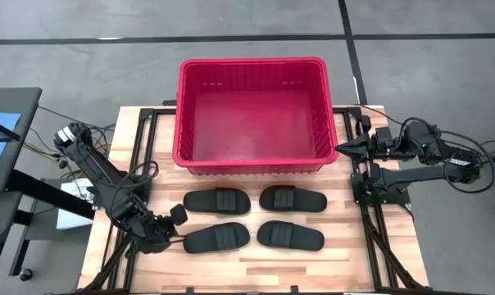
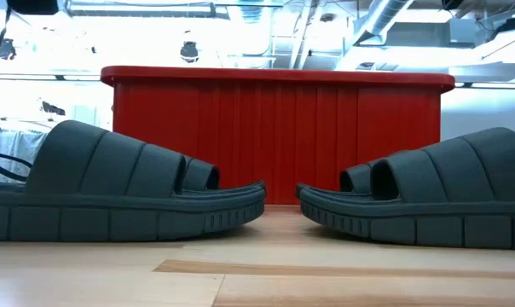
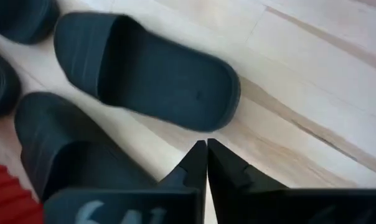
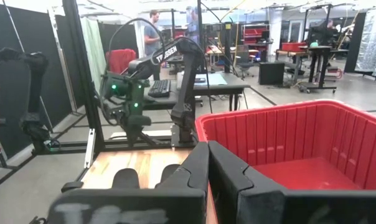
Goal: Pick and place slides into bin
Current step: Put the black slide into the red bin
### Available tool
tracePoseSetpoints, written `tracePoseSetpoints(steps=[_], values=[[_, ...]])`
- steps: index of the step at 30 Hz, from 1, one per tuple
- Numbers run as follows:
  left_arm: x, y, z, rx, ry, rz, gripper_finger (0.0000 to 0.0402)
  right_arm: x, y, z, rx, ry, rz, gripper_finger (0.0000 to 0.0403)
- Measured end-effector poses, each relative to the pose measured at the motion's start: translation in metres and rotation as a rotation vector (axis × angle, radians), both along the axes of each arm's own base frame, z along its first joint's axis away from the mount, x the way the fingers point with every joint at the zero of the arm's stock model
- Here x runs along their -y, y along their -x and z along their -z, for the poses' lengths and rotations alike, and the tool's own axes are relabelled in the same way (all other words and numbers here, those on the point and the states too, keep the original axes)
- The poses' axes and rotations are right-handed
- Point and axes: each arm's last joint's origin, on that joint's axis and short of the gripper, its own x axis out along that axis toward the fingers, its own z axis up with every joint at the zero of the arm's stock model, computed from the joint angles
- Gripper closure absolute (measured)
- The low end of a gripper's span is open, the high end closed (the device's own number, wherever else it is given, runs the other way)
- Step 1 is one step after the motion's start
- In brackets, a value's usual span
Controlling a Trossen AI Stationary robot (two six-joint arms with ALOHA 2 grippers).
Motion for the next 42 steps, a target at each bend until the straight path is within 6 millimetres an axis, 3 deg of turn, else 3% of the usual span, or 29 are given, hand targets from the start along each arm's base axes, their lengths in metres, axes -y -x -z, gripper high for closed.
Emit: tracePoseSetpoints(steps=[11, 15, 20, 25, 31, 42], values=[[0.011, 0.005, 0.005, 0.106, -0.128, 0.22, 0.0264, 0.0, 0.0, 0.0, 0.0, 0.0, 0.0, 0.0403], [0.012, 0.008, 0.012, 0.103, -0.154, 0.324, 0.0235, 0.0, 0.0, 0.0, 0.0, 0.0, 0.0, 0.0403], [0.021, 0.009, 0.033, 0.149, -0.196, 0.433, 0.0228, 0.0, 0.0, 0.0, 0.0, 0.0, 0.0, 0.0403], [0.032, -0.002, 0.04, 0.259, -0.246, 0.378, 0.0228, 0.0, 0.0, 0.0, 0.0, 0.0, 0.0, 0.0403], [0.038, -0.005, 0.056, 0.186, -0.253, 0.389, 0.0228, 0.0, 0.0, 0.0, 0.0, 0.0, 0.0, 0.0403], [0.03, -0.009, 0.062, 0.091, -0.23, 0.368, 0.0228, 0.0, 0.0, 0.0, 0.0, 0.0, 0.0, 0.0403]])
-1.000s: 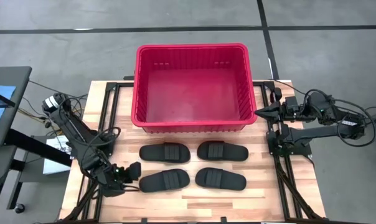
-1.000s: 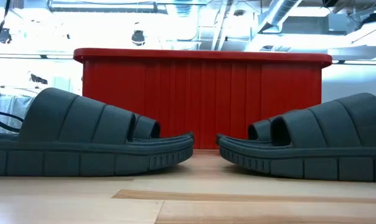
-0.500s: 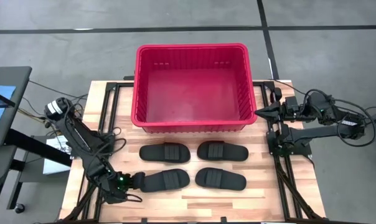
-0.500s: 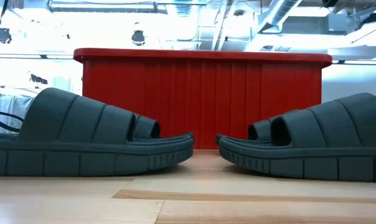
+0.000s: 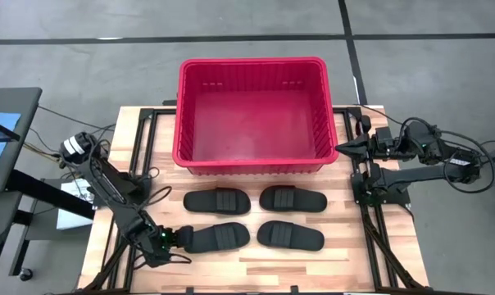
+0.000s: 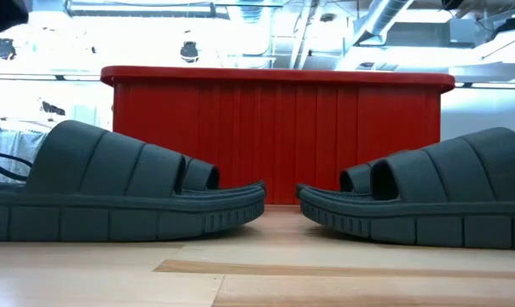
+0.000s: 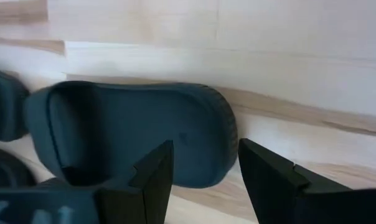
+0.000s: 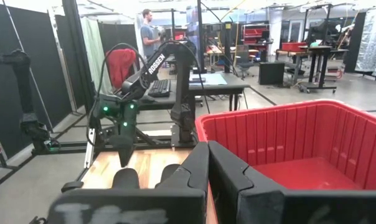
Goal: Pick and place slides into bin
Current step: Put the black slide into the red bin
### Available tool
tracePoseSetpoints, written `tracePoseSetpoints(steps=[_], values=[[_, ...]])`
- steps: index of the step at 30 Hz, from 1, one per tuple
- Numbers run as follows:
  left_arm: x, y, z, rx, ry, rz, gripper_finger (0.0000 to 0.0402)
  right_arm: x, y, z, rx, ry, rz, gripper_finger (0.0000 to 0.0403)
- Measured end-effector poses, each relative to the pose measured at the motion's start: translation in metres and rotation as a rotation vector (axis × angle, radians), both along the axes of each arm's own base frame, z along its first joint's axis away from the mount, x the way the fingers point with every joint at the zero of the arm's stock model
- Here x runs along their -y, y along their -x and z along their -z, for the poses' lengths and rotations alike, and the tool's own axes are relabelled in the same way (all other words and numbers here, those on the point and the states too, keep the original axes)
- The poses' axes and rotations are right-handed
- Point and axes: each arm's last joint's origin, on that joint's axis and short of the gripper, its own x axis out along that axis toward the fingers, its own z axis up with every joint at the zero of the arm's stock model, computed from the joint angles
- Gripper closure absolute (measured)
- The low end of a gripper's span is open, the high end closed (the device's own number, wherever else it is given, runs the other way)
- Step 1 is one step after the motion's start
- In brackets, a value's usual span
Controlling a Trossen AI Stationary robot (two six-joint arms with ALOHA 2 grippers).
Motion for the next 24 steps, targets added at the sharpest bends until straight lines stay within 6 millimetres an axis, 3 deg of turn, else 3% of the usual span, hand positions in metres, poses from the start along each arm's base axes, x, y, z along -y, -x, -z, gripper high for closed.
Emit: tracePoseSetpoints(steps=[17, 21, 24], values=[[0.005, -0.023, 0.044, -0.078, -0.051, -0.043, 0.0233, 0.0, 0.0, 0.0, -0.001, 0.0, 0.0, 0.0403], [0.003, -0.024, 0.047, -0.099, -0.065, -0.06, 0.0278, 0.0, 0.0, 0.0, 0.0, 0.0, 0.0, 0.0403], [0.003, -0.024, 0.048, -0.109, -0.065, -0.06, 0.0353, 0.0, 0.0, 0.0, 0.0, 0.0, 0.0, 0.0403]])
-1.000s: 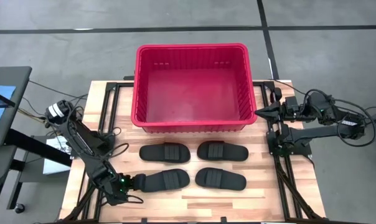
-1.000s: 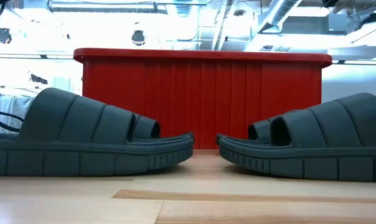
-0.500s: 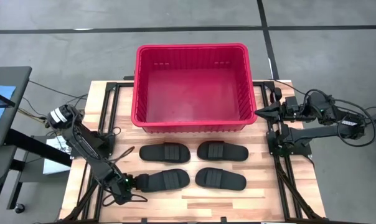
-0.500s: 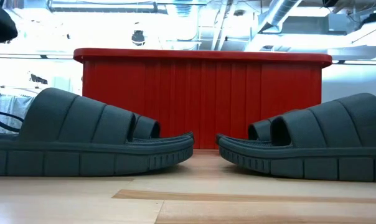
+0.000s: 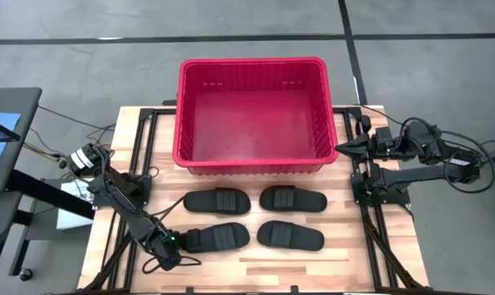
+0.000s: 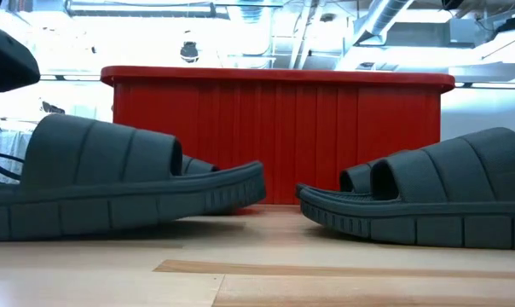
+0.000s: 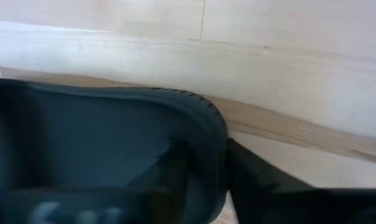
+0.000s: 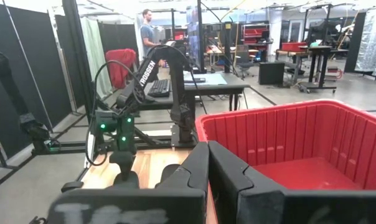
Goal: Pick and place slides into bin
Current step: Put the black slide into the red bin
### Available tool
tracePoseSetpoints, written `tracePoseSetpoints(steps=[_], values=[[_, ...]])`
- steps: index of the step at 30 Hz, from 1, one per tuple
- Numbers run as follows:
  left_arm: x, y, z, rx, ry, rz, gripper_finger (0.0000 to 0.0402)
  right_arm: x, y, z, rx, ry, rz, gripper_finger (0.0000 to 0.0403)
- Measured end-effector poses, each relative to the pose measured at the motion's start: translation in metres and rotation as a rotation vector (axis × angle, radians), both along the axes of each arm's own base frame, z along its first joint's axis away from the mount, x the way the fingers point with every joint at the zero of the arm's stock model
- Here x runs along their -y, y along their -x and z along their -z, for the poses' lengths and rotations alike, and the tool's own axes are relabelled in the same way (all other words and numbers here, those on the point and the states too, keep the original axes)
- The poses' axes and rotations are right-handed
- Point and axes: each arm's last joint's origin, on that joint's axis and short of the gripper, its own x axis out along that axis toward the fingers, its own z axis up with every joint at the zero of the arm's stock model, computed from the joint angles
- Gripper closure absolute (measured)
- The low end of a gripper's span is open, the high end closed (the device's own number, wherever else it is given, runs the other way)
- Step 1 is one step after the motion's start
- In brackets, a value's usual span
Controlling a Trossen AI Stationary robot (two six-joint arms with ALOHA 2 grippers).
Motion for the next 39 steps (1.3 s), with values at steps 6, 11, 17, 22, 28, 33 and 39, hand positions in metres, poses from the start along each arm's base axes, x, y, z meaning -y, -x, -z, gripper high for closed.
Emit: tracePoseSetpoints(steps=[6, 11, 17, 22, 28, 33, 39], values=[[0.0, 0.003, 0.0, -0.028, -0.003, -0.016, 0.0381, 0.0, 0.0, 0.0, 0.0, 0.0, 0.0, 0.0403], [0.004, 0.005, -0.006, -0.05, -0.018, -0.016, 0.0386, 0.0, 0.0, 0.0, 0.0, 0.0, 0.0, 0.0403], [0.007, 0.009, -0.026, -0.072, -0.058, 0.01, 0.0387, 0.0, 0.0, 0.0, 0.0, 0.0, 0.0, 0.0403], [0.006, 0.017, -0.048, -0.097, -0.115, 0.06, 0.039, 0.0, 0.0, 0.0, 0.0, 0.0, 0.0, 0.0403], [0.011, 0.03, -0.082, -0.118, -0.097, 0.135, 0.039, 0.0, 0.0, 0.0, 0.0, 0.0, 0.0, 0.0403], [0.01, 0.038, -0.123, -0.07, -0.107, 0.184, 0.039, 0.0, 0.0, 0.0, 0.0, 0.0, 0.0, 0.0403], [0.003, 0.037, -0.175, 0.065, -0.165, 0.141, 0.039, 0.0, 0.0, 0.0, 0.0, 0.0, 0.0, 0.0403]])
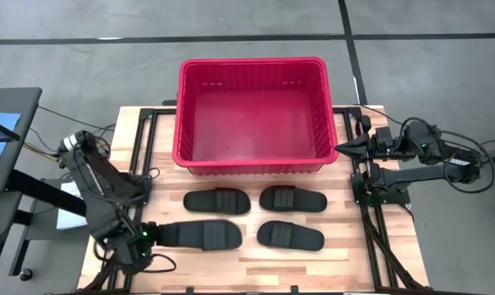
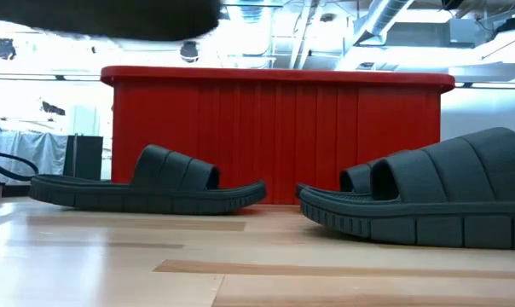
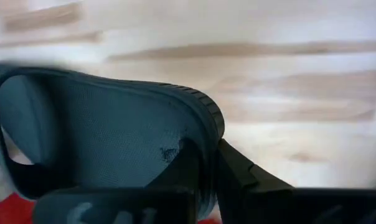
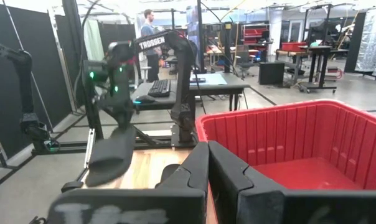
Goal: Pick and place slides into bin
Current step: Put the black slide into the red bin
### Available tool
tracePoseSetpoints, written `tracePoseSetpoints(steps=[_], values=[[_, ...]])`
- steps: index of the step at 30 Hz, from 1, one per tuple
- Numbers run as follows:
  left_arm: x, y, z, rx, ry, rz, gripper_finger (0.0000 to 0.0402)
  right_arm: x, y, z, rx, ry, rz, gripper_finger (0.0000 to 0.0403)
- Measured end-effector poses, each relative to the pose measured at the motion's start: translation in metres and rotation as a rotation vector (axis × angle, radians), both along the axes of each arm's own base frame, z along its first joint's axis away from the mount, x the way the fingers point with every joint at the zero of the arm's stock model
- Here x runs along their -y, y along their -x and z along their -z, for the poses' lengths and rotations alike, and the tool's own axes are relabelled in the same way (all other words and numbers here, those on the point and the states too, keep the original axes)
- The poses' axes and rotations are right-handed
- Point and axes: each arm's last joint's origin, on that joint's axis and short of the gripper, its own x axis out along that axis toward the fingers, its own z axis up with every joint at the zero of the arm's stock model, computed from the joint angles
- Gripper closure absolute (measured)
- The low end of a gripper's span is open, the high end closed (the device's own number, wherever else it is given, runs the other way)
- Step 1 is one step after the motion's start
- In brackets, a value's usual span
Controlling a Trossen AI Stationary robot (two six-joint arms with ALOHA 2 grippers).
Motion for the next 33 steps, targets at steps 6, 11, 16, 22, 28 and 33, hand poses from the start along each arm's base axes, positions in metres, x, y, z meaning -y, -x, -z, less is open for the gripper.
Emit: tracePoseSetpoints(steps=[6, 11, 16, 22, 28, 33], values=[[-0.014, -0.015, -0.051, 0.184, 0.045, -0.187, 0.0391, 0.0, 0.0, 0.0, 0.0, 0.0, 0.0, 0.0403], [-0.034, -0.033, -0.093, 0.337, 0.134, -0.356, 0.0391, 0.0, 0.0, 0.0, 0.0, 0.0, 0.0, 0.0403], [-0.071, -0.05, -0.135, 0.499, 0.225, -0.597, 0.0391, 0.0, 0.0, 0.0, 0.0, 0.0, 0.0, 0.0403], [-0.123, -0.064, -0.169, 0.632, 0.258, -0.813, 0.0392, 0.0, 0.0, 0.0, 0.0, 0.0, 0.0, 0.0403], [-0.179, -0.077, -0.179, 0.709, 0.277, -1.039, 0.0392, 0.0, 0.0, 0.0, 0.0, 0.0, 0.0, 0.0403], [-0.221, -0.089, -0.177, 0.728, 0.335, -1.2, 0.0392, 0.0, 0.0, 0.0, 0.0, 0.0, 0.0, 0.0403]])
